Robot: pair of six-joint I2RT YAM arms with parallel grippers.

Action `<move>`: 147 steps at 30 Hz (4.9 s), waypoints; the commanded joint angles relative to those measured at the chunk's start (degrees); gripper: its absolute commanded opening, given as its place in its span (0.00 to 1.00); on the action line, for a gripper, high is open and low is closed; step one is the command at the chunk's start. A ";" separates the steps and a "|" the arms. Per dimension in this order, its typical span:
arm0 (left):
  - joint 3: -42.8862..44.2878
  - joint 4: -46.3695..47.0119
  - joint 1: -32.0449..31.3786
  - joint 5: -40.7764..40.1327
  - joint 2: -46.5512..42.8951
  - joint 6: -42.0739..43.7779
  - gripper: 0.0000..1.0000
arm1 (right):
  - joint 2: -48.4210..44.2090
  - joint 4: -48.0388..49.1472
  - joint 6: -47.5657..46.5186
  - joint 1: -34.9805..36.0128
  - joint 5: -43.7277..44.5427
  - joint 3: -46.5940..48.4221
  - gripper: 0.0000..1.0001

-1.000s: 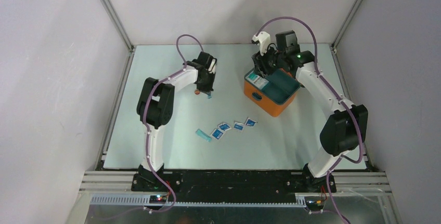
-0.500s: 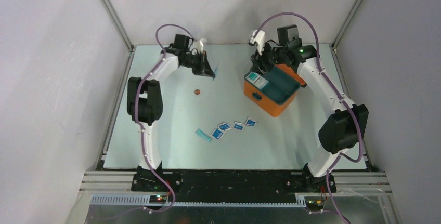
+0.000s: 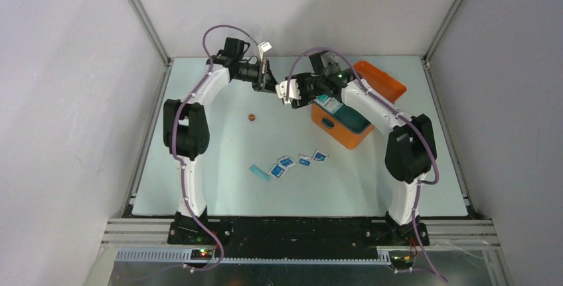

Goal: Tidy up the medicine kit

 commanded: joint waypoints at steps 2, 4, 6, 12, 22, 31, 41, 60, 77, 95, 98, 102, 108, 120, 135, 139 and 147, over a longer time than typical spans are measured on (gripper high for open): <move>-0.49 -3.48 -0.75 1.50 -3.10 3.98 0.00 | 0.76 8.89 -8.18 0.66 0.89 0.20 0.57; -0.45 -4.48 -1.11 1.09 -3.08 4.90 0.00 | 1.19 9.00 -10.11 0.74 0.57 0.28 0.57; -0.18 -5.32 -1.54 0.71 -2.93 5.89 0.00 | 1.73 8.69 -12.81 0.83 0.41 0.41 0.57; 1.22 -7.32 -1.86 -0.07 -2.58 7.46 0.00 | 4.74 2.06 -18.93 1.26 0.53 3.53 0.54; 2.89 -8.76 -1.40 -1.02 -2.00 8.74 0.00 | 7.85 1.52 -23.72 1.75 3.29 4.22 0.22; 5.01 -8.93 1.58 0.68 -2.62 9.04 0.84 | 5.60 -5.08 -15.83 -0.19 4.06 7.53 0.00; 4.68 -9.06 5.86 -3.28 -6.58 8.87 0.94 | -3.80 -28.86 15.97 -5.67 0.72 12.42 0.00; -6.35 -9.01 4.76 -18.56 -10.97 6.66 0.98 | -12.22 -47.49 49.89 -19.52 9.01 -0.74 0.00; -10.30 -9.03 4.03 -20.73 -12.93 7.31 0.98 | 1.33 -47.27 46.52 -18.77 12.60 7.35 0.04; -13.71 -9.92 3.89 -26.60 -16.84 9.71 0.99 | 1.51 -53.08 45.36 -14.89 8.54 21.67 0.31; -16.21 -10.44 4.87 -29.18 -19.40 9.63 1.00 | 0.18 -48.51 45.47 -12.73 5.86 23.79 0.33; -23.02 -10.56 7.01 -31.94 -23.37 5.74 0.96 | -2.15 -36.57 47.09 -8.43 3.61 19.94 0.37; -33.30 -8.57 8.65 -39.00 -30.72 2.04 0.94 | -3.39 -17.61 51.96 0.22 2.54 10.45 0.42; -36.95 -4.00 16.63 -45.28 -38.31 -5.33 0.97 | 6.67 -12.60 61.02 21.45 3.10 2.59 0.46; -38.48 -2.70 24.86 -39.76 -43.47 -10.20 0.99 | 17.21 -8.76 72.22 29.02 15.84 4.67 0.49; -39.54 -2.16 25.50 -38.66 -45.16 -10.81 0.99 | 18.48 -8.82 72.93 30.00 18.34 3.98 0.48; -44.36 0.03 26.00 -40.00 -51.21 -10.55 0.99 | 20.19 -6.52 71.68 32.18 26.96 1.64 0.27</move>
